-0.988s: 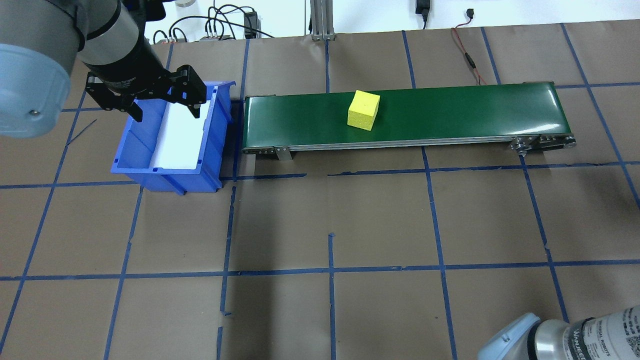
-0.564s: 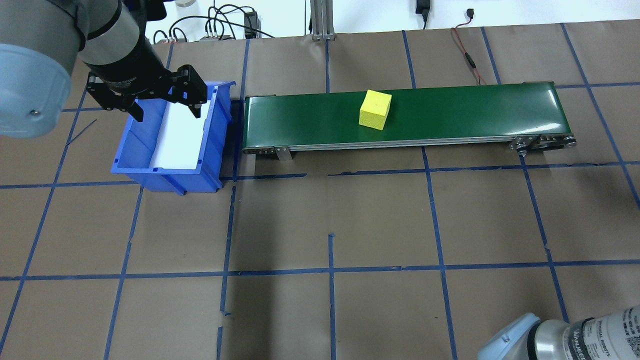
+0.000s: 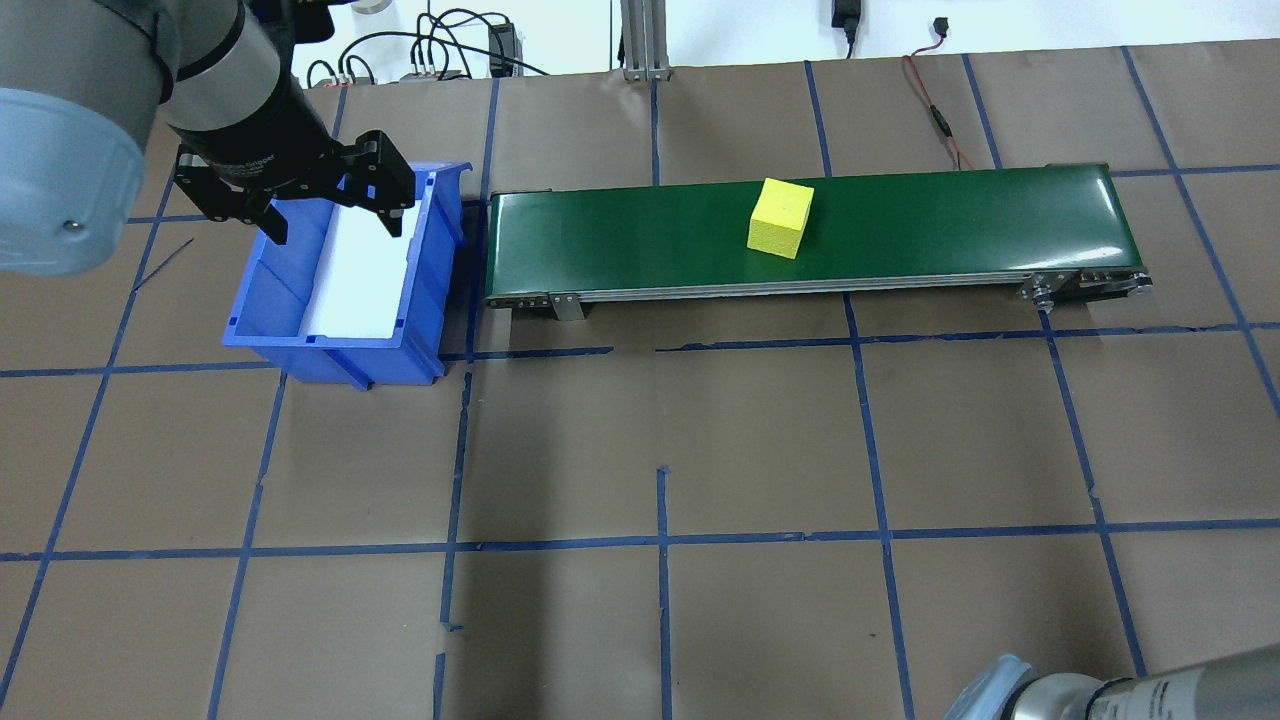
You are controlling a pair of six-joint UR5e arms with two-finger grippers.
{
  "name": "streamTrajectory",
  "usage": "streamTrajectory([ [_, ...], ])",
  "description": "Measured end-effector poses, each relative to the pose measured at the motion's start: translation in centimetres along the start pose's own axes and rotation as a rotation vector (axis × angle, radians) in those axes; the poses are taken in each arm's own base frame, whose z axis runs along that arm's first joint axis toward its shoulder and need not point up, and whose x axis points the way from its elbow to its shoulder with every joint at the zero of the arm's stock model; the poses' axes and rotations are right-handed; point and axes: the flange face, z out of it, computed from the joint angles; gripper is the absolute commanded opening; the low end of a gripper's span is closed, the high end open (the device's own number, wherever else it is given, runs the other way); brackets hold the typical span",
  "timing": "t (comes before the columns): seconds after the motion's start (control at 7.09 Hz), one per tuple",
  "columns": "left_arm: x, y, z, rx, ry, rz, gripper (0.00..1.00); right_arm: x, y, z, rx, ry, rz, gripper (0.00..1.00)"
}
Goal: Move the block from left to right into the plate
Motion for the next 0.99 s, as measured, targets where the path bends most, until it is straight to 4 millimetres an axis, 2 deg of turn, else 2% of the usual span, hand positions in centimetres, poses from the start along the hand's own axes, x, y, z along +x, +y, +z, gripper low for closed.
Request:
streamTrajectory([
  [0.28, 0.1, 0.1, 0.0, -0.001, -0.001, 0.002, 1.00, -11.1, -5.8, -0.9, 0.017, -0.051, 0.055, 1.00],
  [0.42, 0.2, 0.1, 0.0, -0.002, -0.001, 0.002, 1.00, -16.7, -8.0, -0.7, 0.023, -0.086, 0.100, 1.00],
  [0.56, 0.2, 0.1, 0.1, -0.002, -0.001, 0.003, 1.00, -21.2, -9.3, -0.3, 0.021, -0.123, 0.154, 1.00],
  [0.71, 0.2, 0.1, 0.1, -0.002, -0.001, 0.005, 1.00, -24.7, -10.3, 0.5, 0.012, -0.149, 0.200, 1.00],
  [0.99, 0.3, 0.1, 0.0, -0.001, -0.001, 0.006, 1.00, -28.5, -11.7, 2.4, 0.000, -0.168, 0.288, 1.00],
])
